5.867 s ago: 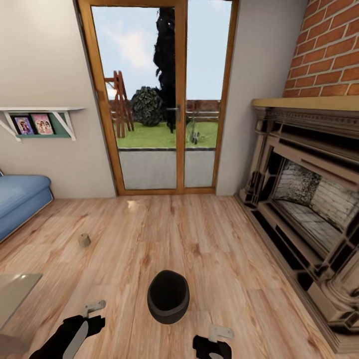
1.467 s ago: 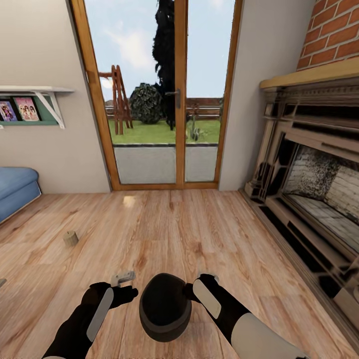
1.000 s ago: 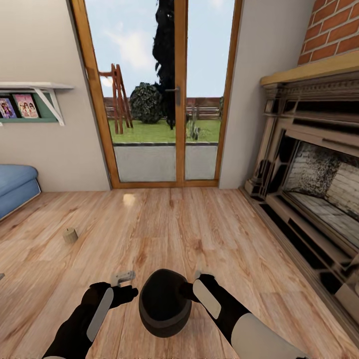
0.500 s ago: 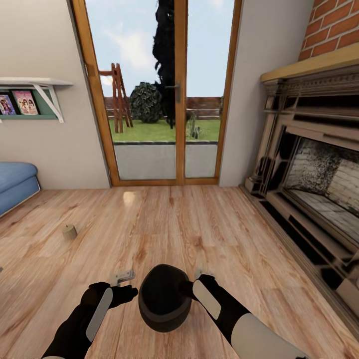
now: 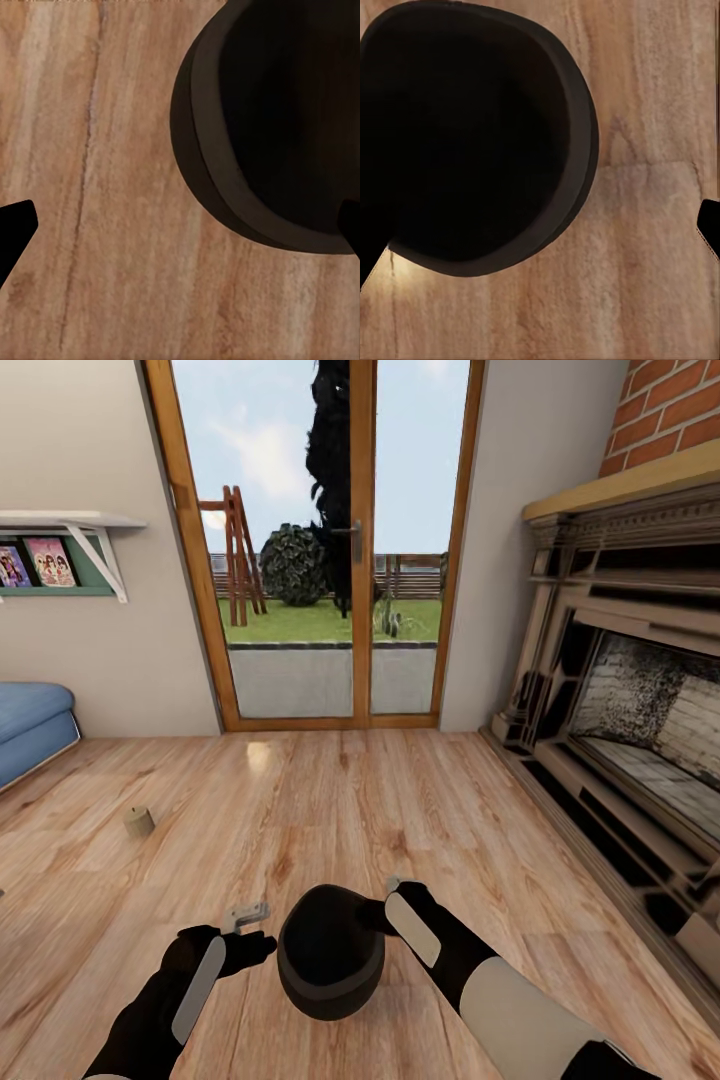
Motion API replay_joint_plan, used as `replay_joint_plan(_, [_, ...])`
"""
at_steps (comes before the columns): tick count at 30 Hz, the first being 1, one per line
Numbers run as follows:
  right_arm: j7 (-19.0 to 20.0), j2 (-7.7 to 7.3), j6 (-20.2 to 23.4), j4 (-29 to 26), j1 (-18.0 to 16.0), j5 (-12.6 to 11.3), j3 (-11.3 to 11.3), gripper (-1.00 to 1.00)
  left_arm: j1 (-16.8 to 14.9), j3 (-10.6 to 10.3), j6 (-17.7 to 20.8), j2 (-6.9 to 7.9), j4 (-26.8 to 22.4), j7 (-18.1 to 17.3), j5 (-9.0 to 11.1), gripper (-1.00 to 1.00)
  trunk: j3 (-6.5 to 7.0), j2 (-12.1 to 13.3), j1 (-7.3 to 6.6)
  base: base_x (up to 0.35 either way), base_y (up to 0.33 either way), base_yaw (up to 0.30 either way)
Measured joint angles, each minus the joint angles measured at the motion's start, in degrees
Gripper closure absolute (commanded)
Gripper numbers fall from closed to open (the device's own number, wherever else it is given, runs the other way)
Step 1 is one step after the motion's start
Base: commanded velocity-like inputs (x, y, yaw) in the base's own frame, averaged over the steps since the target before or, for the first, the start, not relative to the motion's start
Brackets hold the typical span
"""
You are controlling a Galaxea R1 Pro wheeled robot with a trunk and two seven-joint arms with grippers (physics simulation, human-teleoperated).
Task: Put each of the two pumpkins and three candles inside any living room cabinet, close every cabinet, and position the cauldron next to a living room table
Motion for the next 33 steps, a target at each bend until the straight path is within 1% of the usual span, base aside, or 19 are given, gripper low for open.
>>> replay_joint_plan(5, [0.1, 0.0, -1.2, 0.1, 0.0, -0.1, 0.1, -1.0, 0.0, 0.0, -0.1, -0.01, 0.0, 0.0, 0.0, -1.0, 0.0, 0.0, 0.0, 0.0, 0.0, 0.0])
replay_joint_plan(13, [0.1, 0.0, -1.4, 0.3, 0.0, -0.2, 0.1, -1.0, 0.0, -0.1, -0.1, 0.0, -0.1, -0.2, 0.0, -1.0, 0.0, 0.0, 0.0, 0.005, 0.0, 0.0])
replay_joint_plan(23, [0.1, 0.0, -1.5, 0.5, 0.0, -0.2, 0.2, -1.0, 0.0, 0.0, 0.0, 0.14, -0.1, -0.4, 0.0, -1.0, 0.0, 0.0, 0.0, 0.075, 0.0, 0.0])
replay_joint_plan(28, [0.1, 0.0, -1.4, 0.6, 0.0, -0.2, 0.2, -1.0, 0.0, 0.0, 0.0, 0.38, -0.1, -0.4, 0.0, -1.0, 0.0, 0.0, 0.0, 0.192, 0.0, 0.0])
replay_joint_plan(33, [0.1, 0.0, -1.4, 0.8, 0.0, -0.2, 0.4, -1.0, 0.0, 0.0, -0.1, 0.35, -0.1, -0.4, 0.0, -1.0, 0.0, 0.0, 0.0, 0.074, 0.0, 0.0])
